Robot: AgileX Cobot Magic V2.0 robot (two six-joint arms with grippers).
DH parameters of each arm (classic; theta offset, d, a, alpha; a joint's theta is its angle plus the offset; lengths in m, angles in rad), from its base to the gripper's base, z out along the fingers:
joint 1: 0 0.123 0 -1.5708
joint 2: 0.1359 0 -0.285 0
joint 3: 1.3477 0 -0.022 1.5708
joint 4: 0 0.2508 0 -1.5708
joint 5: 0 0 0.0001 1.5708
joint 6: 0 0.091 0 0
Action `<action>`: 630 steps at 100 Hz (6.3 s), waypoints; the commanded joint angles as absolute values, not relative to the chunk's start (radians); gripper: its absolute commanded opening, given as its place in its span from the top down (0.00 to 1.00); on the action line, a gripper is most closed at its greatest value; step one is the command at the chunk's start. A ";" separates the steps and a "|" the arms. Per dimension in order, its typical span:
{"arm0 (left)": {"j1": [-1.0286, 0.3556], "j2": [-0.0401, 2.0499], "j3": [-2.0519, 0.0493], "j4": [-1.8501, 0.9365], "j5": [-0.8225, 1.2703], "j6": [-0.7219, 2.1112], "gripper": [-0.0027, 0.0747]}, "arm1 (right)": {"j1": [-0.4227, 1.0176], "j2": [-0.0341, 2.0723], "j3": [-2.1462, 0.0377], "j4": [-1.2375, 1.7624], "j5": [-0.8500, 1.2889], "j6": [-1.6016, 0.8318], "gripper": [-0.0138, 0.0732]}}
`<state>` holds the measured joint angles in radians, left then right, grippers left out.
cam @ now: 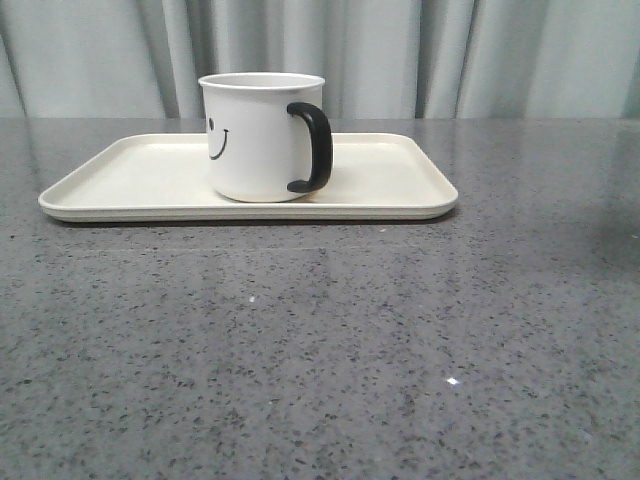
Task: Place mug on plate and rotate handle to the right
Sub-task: 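Withdraw the left gripper upward away from the mug, then lower the right gripper into the mug's rim, then grip the mug rim with the right gripper and lift it slightly, then rotate the mug with the right gripper, swinging the handle sideways, then set the mug down on the tray and release with the right gripper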
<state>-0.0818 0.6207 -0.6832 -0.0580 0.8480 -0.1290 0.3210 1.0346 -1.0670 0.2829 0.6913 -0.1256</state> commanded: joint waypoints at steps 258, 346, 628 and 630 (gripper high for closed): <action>-0.079 0.620 -0.708 -0.069 0.787 -0.139 0.37 | 0.516 2.027 -2.322 0.345 1.326 -0.759 0.91; -0.079 0.620 -0.708 -0.069 0.787 -0.139 0.37 | 0.515 2.087 -2.323 0.443 1.335 -0.938 0.91; -0.079 0.620 -0.708 -0.069 0.781 -0.139 0.37 | 0.437 2.117 -2.232 0.620 1.310 -0.943 0.39; -0.079 0.620 -0.708 -0.069 0.781 -0.139 0.37 | 0.437 2.117 -2.232 0.620 1.304 -0.943 0.38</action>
<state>-0.0818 0.6207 -0.6832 -0.0580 0.8480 -0.1307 0.4416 2.1764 -2.2067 0.5696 1.2463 -0.9443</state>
